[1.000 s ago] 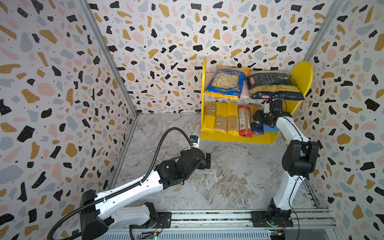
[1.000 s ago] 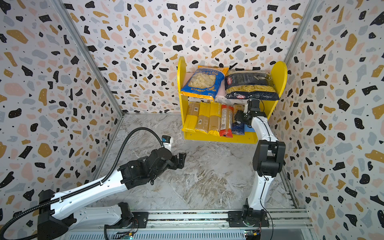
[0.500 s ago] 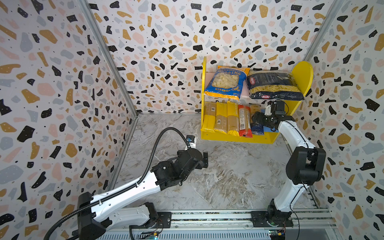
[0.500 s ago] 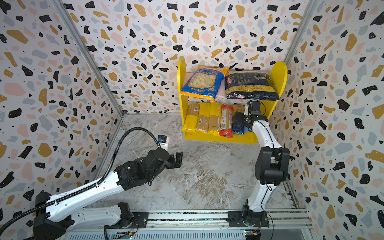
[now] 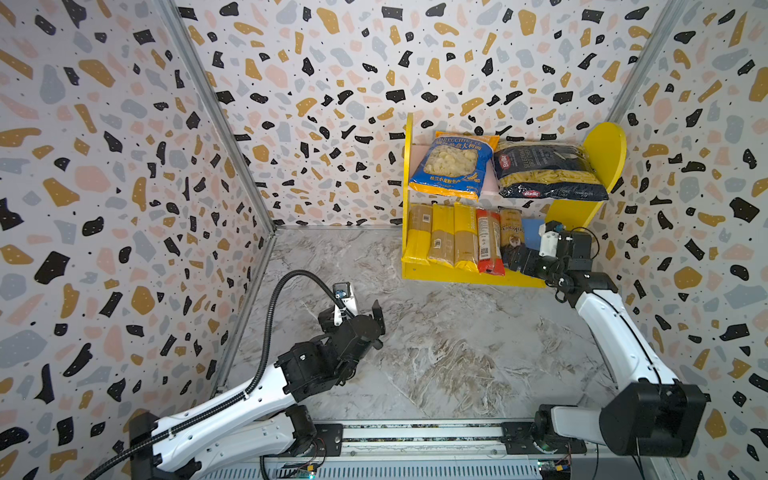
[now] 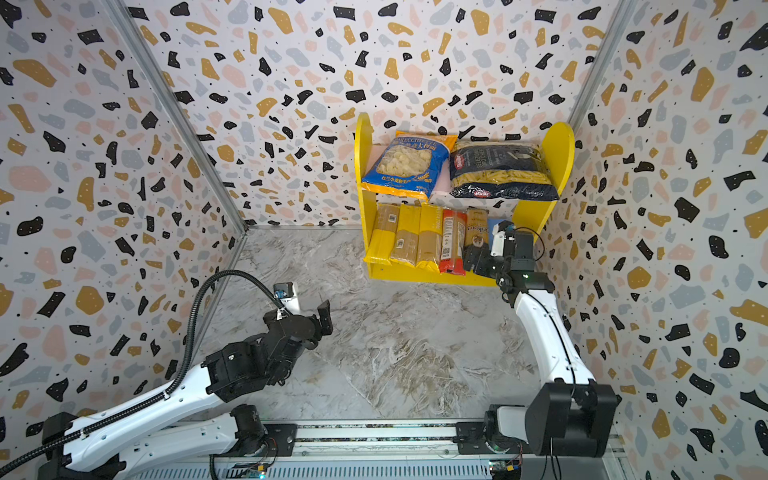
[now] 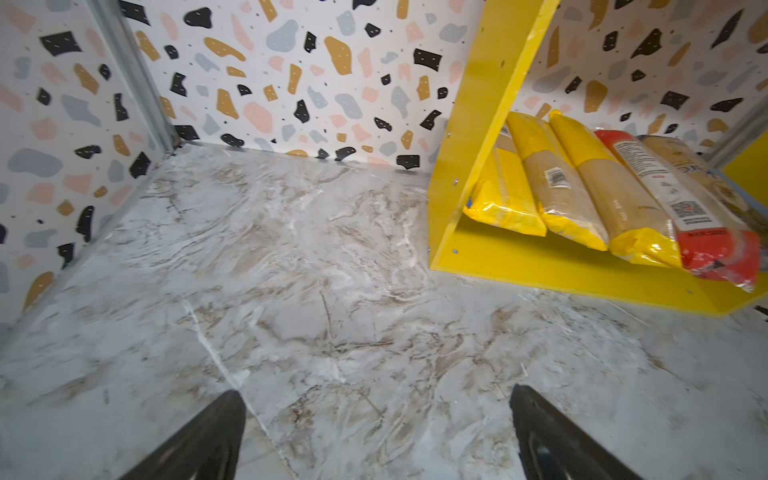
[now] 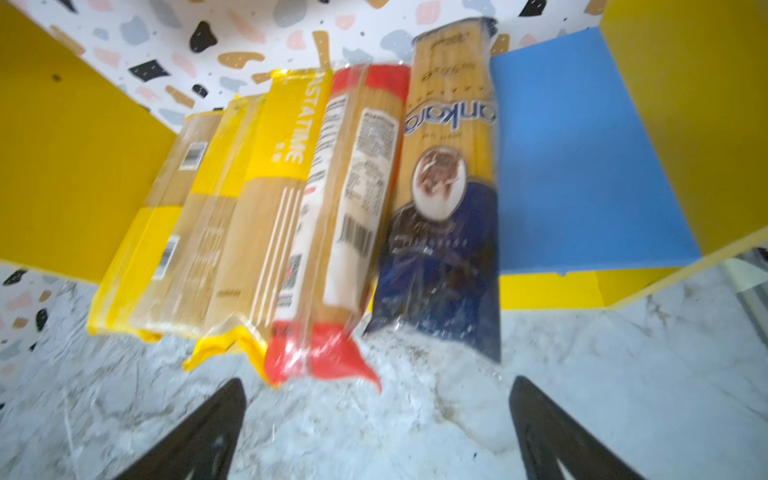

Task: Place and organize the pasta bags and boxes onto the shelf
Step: 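Open the right gripper and withdraw it from the shelf while the left arm draws back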

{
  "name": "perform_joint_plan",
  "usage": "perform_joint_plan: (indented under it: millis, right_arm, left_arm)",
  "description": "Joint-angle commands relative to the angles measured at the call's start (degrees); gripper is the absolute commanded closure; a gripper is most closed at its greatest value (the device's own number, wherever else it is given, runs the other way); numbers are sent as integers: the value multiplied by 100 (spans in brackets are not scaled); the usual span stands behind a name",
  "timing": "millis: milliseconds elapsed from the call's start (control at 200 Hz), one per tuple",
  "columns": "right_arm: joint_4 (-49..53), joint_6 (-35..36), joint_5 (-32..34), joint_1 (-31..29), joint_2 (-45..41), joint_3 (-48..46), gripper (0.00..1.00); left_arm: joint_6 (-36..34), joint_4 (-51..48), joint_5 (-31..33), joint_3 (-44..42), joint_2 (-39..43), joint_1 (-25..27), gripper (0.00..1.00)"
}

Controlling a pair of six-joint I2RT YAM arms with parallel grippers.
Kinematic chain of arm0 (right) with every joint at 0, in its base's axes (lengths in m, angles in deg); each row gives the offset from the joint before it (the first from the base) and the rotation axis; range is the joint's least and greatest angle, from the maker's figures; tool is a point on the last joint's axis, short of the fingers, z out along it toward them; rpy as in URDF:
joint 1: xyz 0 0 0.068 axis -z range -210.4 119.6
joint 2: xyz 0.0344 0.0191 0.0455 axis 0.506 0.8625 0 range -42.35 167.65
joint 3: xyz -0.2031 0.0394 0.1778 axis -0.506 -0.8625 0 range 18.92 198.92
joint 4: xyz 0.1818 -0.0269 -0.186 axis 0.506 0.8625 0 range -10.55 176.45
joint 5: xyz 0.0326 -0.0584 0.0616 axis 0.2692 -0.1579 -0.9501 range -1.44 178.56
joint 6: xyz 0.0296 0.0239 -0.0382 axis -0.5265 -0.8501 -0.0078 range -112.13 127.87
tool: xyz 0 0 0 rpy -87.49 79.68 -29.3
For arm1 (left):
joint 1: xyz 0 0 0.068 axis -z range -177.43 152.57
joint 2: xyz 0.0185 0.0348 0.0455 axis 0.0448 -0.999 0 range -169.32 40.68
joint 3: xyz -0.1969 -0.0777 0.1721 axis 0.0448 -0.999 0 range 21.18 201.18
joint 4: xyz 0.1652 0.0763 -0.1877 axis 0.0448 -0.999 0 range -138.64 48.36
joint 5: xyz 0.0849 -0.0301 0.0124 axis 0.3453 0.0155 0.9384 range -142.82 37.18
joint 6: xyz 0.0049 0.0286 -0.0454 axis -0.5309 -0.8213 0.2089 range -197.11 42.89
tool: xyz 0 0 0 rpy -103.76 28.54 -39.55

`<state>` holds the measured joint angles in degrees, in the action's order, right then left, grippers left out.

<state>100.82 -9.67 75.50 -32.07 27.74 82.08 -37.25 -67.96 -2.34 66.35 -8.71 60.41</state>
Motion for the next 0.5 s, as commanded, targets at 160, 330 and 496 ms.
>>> perform_joint_plan:
  millis: [160, 330, 496]
  right_arm:
    - [207, -17, 227, -612, -1612, -1111, 1]
    - [79, -248, 834, -953, -2261, -1885, 1]
    - [-477, 88, 1405, -1357, -2782, -2451, 1]
  left_arm:
    - [-313, 824, 1260, -839, 696, -26, 1]
    - [-801, 1312, 2290, -1301, 791, -21, 0]
    - [-892, 1570, 3531, -1353, 106, -24, 0]
